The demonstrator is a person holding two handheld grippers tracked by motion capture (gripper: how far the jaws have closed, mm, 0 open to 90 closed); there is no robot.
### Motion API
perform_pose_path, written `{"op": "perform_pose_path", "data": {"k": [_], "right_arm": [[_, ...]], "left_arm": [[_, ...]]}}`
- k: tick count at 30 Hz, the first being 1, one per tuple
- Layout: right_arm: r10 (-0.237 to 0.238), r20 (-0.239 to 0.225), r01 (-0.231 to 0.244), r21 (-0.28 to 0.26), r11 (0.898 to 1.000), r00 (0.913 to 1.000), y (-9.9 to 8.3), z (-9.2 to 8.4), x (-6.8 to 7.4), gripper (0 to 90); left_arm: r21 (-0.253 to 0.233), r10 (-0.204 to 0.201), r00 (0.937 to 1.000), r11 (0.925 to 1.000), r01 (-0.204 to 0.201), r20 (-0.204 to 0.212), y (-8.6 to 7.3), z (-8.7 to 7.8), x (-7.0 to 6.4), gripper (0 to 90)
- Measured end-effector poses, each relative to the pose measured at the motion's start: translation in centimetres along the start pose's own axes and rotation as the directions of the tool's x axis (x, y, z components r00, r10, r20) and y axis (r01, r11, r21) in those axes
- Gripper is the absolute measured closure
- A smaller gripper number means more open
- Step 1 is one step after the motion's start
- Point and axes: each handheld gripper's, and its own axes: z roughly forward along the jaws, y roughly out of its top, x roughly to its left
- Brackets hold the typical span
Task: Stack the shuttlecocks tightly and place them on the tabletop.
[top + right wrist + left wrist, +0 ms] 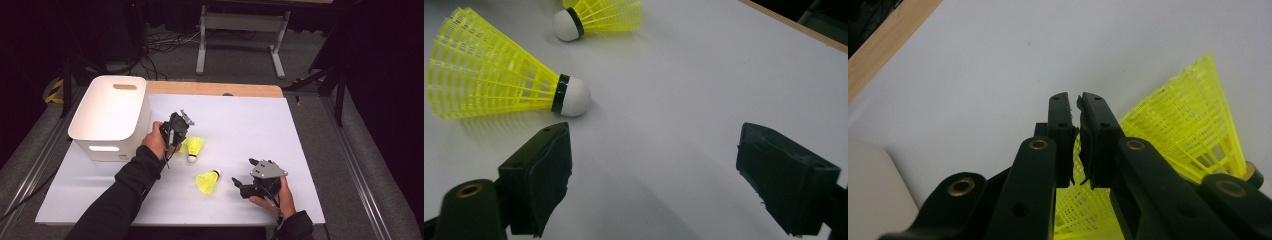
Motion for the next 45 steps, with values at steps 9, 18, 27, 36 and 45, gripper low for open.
{"op": "perform_pose_path", "data": {"k": [9,18,27,36,45], "right_arm": [[0.001,-0.002,-0.001,0.004,1.000,1.0000,0.0,0.0,0.0,15.5],[0.000,0.000,0.000,0.003,1.000,1.0000,0.0,0.0,0.1,15.3],[-0.001,-0.001,0.001,-0.001,1.000,1.0000,0.0,0.0,0.0,15.3],[0.003,0.005,-0.003,-0.004,1.000,1.0000,0.1,-0.1,0.0,15.3],[0.002,0.015,-0.002,-0.009,1.000,0.9999,0.1,-0.3,-0.1,15.4]], "left_arm": [[-0.005,-0.010,0.9999,0.9999,0.010,0.010,0.0,-0.1,0.1,76.4],[-0.030,0.000,0.9998,0.9996,0.000,0.019,0.3,-0.7,-0.1,74.2],[-0.067,0.012,0.9998,0.9977,-0.012,0.013,0.5,-1.8,-0.1,69.8],[-0.113,0.014,0.9995,0.9935,-0.011,0.026,0.2,-3.4,0.2,67.3],[-0.187,0.057,0.9967,0.9813,-0.046,0.057,-0.8,-5.5,-0.1,66.1]]}}
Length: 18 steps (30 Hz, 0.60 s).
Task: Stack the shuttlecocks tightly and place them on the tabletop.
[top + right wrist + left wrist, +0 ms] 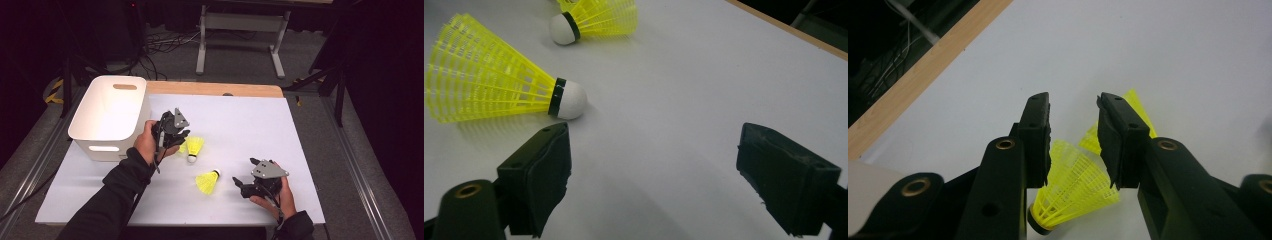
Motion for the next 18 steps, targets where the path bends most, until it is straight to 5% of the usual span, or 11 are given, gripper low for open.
{"op": "perform_pose_path", "data": {"k": [18], "right_arm": [[0.006,0.008,-0.006,-0.009,1.000,0.9999,0.1,-0.1,0.0,15.5]], "left_arm": [[-0.100,0.062,0.9979,0.9931,-0.060,0.019,-3.1,-4.1,-0.1,61.2]]}}
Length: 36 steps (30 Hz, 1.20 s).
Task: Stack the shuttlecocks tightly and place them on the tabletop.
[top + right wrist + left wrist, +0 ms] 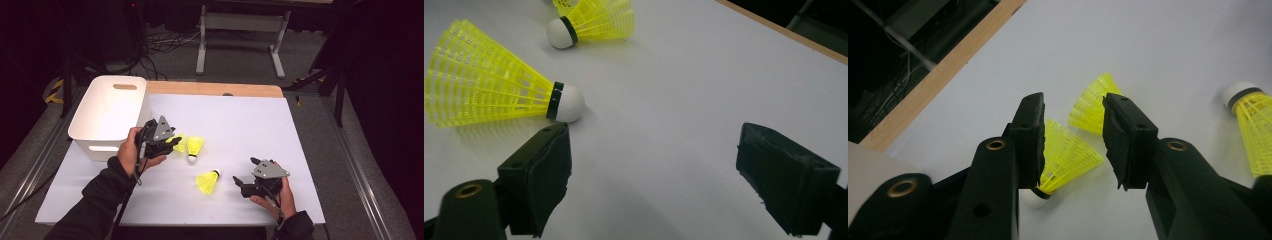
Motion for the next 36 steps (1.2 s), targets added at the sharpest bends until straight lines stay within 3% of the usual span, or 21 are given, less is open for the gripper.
{"op": "perform_pose_path", "data": {"k": [15,20,27,36], "right_arm": [[-0.010,0.014,0.011,-0.042,0.999,0.9999,0.3,-0.4,0.3,16.1],[-0.017,0.015,0.018,-0.046,0.999,0.9997,0.4,-0.5,0.4,16.0],[-0.026,0.016,0.027,-0.050,0.998,0.9995,0.5,-0.5,0.6,16.0],[-0.036,0.016,0.037,-0.052,0.998,0.9992,0.6,-0.6,0.8,16.1]], "left_arm": [[-0.075,0.039,0.9993,0.9964,-0.038,0.002,-3.1,-2.1,-0.1,53.2],[-0.124,0.079,0.9968,0.9893,-0.077,0.010,-4.2,-2.9,-0.6,47.3],[-0.154,0.119,0.9926,0.9815,-0.114,0.025,-5.6,-3.3,-1.0,40.2],[-0.182,0.137,0.9900,0.9748,-0.128,0.035,-7.4,-3.7,-1.3,31.0]]}}
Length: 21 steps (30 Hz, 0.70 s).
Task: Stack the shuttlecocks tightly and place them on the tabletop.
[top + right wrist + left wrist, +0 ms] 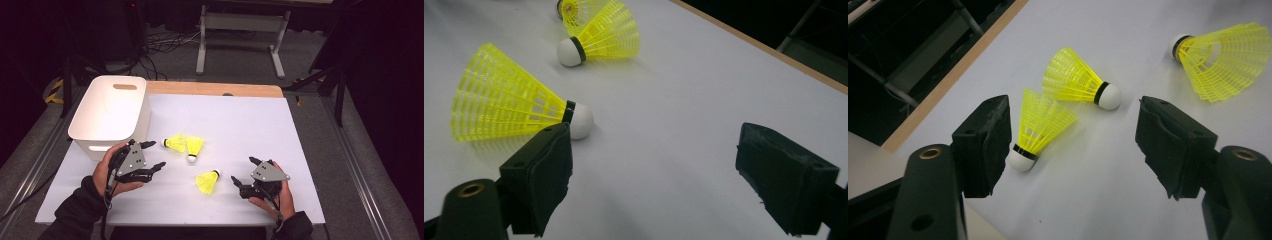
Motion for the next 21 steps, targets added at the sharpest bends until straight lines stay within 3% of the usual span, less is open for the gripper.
{"op": "perform_pose_path", "data": {"k": [12,19,21], "right_arm": [[0.000,0.000,0.000,0.001,1.000,1.0000,0.0,-0.1,0.0,16.0],[0.002,-0.001,-0.002,-0.002,1.000,1.0000,0.0,-0.1,0.0,16.0],[0.002,-0.004,-0.002,-0.002,1.000,1.0000,0.1,-0.1,0.1,16.0]], "left_arm": [[-0.062,-0.004,0.9999,0.9981,0.005,0.013,-3.1,-1.3,-0.9,20.4],[-0.084,-0.053,0.9986,0.9951,0.052,-0.009,-5.3,-2.4,-1.0,15.5],[-0.105,-0.096,0.9953,0.9899,0.095,-0.008,-6.2,-3.0,-0.8,15.4]]}}
